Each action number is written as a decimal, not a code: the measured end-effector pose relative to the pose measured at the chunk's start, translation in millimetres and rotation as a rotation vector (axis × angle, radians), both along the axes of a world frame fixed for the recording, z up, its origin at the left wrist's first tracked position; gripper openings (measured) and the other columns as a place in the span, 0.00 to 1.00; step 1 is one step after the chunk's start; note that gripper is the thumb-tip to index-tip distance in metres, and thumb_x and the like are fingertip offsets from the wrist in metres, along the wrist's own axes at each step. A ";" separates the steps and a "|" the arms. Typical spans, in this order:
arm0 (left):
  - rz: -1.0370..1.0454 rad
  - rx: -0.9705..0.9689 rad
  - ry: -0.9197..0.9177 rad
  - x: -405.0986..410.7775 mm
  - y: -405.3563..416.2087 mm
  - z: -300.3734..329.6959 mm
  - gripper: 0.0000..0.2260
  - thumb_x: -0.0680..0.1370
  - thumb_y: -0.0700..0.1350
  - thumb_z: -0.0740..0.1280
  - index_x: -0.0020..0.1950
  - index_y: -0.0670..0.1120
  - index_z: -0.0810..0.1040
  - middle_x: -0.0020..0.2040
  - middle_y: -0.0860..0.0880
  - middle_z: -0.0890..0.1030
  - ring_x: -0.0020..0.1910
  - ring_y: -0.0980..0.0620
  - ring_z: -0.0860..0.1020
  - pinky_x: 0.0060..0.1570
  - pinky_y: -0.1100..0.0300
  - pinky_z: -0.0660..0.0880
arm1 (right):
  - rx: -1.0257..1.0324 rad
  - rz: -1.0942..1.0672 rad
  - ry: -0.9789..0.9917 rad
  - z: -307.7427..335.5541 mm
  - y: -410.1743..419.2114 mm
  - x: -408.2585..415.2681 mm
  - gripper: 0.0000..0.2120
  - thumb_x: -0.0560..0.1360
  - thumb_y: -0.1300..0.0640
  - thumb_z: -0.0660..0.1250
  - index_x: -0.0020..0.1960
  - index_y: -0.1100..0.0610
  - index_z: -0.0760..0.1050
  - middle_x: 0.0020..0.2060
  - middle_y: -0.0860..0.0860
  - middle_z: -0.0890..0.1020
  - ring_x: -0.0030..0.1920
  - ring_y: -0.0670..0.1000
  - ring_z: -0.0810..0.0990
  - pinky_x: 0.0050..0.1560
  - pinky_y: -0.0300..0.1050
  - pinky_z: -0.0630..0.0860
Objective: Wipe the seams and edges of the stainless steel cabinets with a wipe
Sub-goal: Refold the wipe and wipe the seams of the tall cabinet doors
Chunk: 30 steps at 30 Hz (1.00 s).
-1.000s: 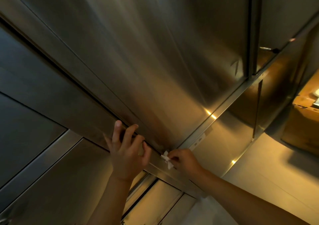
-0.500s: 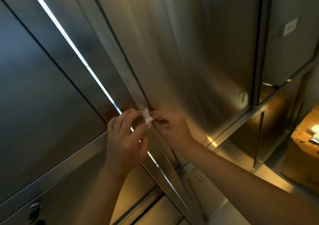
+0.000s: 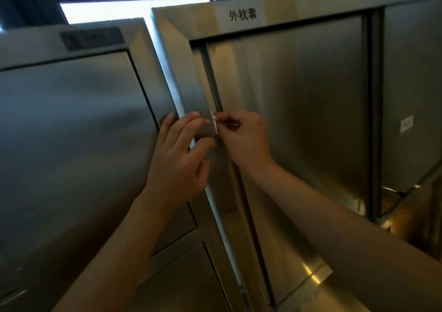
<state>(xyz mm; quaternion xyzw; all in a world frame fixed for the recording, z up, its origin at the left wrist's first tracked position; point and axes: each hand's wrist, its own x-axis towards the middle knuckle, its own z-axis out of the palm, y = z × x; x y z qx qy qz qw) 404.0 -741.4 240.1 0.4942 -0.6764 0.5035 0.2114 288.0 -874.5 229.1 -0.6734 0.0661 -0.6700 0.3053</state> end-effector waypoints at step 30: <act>0.093 -0.142 0.075 -59.4 -42.3 8.1 0.09 0.77 0.40 0.67 0.51 0.38 0.84 0.59 0.38 0.81 0.63 0.37 0.78 0.72 0.31 0.64 | -0.371 0.204 0.036 -5.8 -62.3 -39.8 0.08 0.78 0.59 0.73 0.57 0.58 0.86 0.52 0.51 0.87 0.53 0.51 0.86 0.54 0.54 0.81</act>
